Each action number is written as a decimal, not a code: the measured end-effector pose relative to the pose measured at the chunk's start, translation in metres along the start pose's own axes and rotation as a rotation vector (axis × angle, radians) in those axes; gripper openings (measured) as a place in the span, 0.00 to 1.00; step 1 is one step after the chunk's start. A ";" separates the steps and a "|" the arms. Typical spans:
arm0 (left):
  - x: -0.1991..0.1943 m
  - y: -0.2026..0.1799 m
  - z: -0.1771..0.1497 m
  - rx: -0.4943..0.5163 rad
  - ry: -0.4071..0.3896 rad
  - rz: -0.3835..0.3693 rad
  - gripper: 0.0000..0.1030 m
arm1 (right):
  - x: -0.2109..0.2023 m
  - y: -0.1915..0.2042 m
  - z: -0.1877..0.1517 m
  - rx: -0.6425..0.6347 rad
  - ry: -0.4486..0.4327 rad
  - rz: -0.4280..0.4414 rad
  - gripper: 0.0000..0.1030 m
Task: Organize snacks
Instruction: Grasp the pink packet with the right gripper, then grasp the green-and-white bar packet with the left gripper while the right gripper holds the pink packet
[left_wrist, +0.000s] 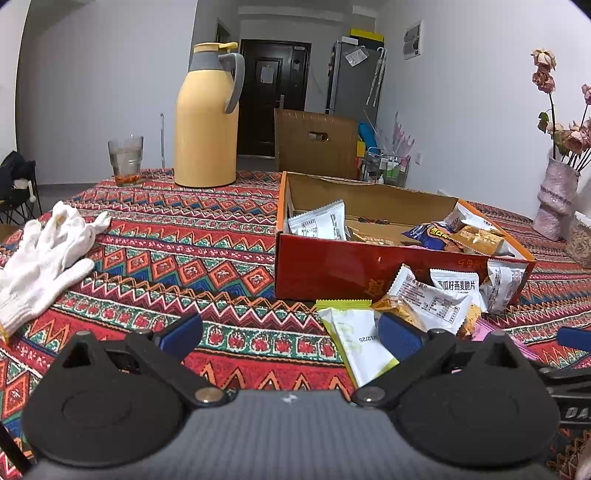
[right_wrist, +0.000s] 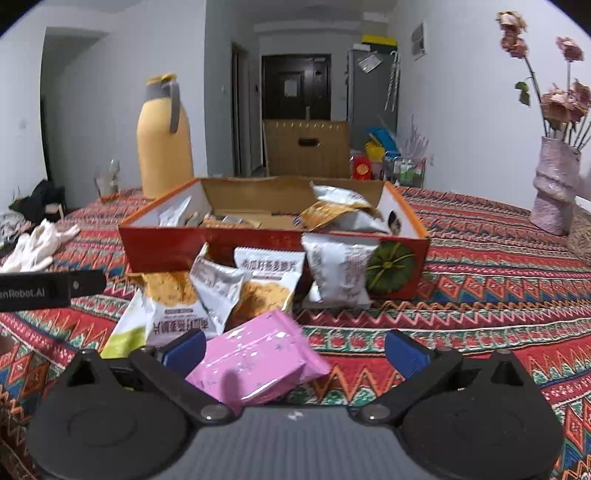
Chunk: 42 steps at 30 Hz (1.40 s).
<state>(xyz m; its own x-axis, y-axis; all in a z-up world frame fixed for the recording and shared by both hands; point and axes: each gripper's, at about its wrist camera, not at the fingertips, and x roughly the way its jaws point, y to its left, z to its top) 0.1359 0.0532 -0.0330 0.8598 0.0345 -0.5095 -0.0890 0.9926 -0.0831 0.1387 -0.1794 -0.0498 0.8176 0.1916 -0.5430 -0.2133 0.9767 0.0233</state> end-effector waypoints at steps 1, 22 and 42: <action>0.000 0.000 0.000 -0.001 0.001 -0.002 1.00 | 0.003 0.003 0.000 -0.007 0.011 0.001 1.00; 0.004 0.003 -0.001 -0.023 0.032 -0.022 1.00 | 0.045 0.037 0.005 -0.286 0.131 0.110 1.00; 0.011 0.004 -0.002 -0.032 0.072 -0.029 1.00 | 0.009 -0.009 -0.001 -0.038 0.018 0.109 0.64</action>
<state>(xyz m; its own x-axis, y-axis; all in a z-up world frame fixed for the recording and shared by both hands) 0.1439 0.0575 -0.0401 0.8239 -0.0036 -0.5667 -0.0821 0.9887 -0.1256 0.1475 -0.1869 -0.0559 0.7789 0.2941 -0.5539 -0.3204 0.9459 0.0516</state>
